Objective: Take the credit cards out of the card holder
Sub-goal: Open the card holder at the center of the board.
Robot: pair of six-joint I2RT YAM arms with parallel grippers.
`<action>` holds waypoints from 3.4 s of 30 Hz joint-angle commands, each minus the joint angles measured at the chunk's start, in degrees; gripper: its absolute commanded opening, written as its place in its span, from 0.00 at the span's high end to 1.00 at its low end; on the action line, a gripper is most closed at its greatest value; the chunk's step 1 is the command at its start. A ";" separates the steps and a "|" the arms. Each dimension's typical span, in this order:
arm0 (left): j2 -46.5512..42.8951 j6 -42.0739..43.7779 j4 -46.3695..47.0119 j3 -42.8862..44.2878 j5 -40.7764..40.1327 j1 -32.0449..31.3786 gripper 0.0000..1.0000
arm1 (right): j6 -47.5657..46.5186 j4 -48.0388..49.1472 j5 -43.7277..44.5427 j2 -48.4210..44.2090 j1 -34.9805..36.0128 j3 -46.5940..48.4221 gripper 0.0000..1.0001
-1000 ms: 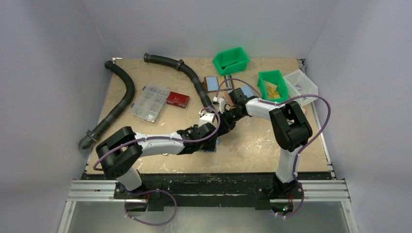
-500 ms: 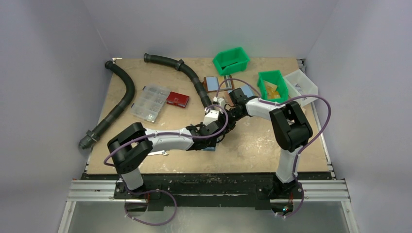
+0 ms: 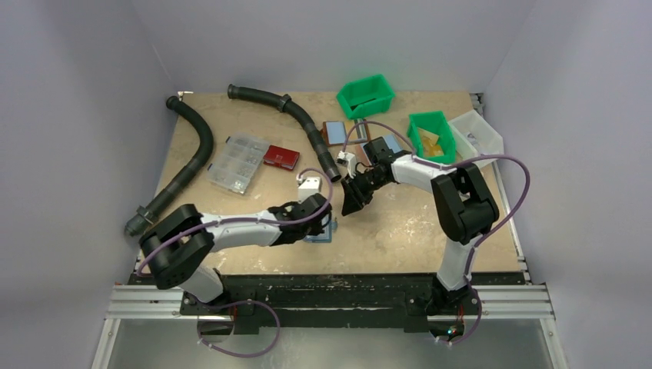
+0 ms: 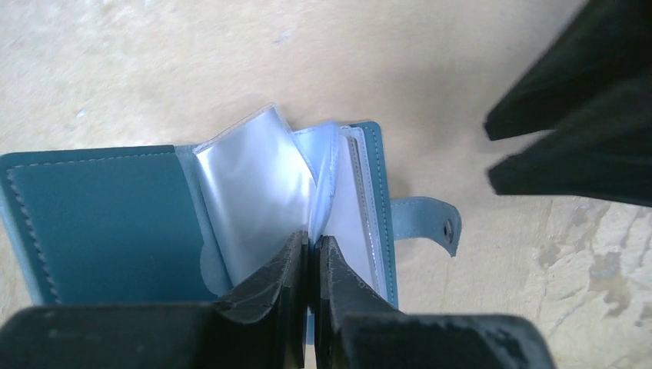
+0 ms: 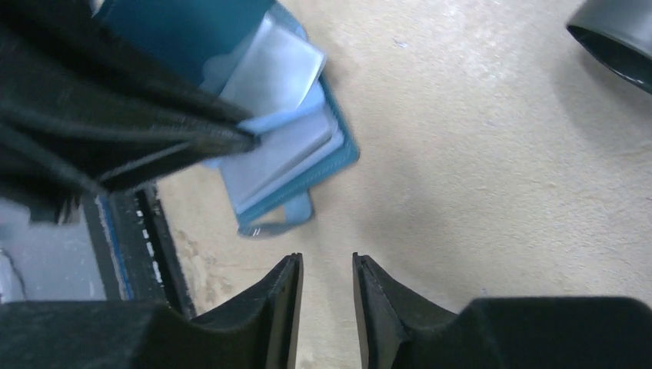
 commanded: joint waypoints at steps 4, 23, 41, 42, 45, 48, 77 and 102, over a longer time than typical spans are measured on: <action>-11.36 -5.83 18.57 -16.32 18.26 9.43 1.00 | -4.64 -2.37 -9.83 -5.12 0.20 0.14 0.51; -16.39 -10.14 30.49 -20.31 25.87 10.77 1.00 | -1.94 1.41 3.48 -3.66 4.43 -0.94 0.27; -19.09 5.82 50.20 -30.03 28.35 10.82 1.00 | -5.81 -2.10 -1.04 -1.24 4.10 0.40 0.16; -18.66 6.71 52.51 -30.63 29.30 10.83 1.00 | -6.48 -2.45 -1.74 -1.02 4.04 0.44 0.16; -18.48 9.46 56.61 -31.90 31.23 10.88 1.00 | -9.76 -4.55 -4.89 0.09 3.93 1.06 0.16; -19.27 12.53 58.04 -32.48 33.44 10.84 1.00 | -12.69 -6.77 -7.26 0.34 3.53 1.57 0.16; -26.48 14.90 68.27 -38.99 31.45 10.89 1.00 | -19.34 -14.27 -14.36 0.43 3.66 4.54 0.94; -18.06 22.30 11.07 -11.26 2.22 10.85 0.60 | -11.44 -16.23 -8.27 3.90 5.15 8.62 1.00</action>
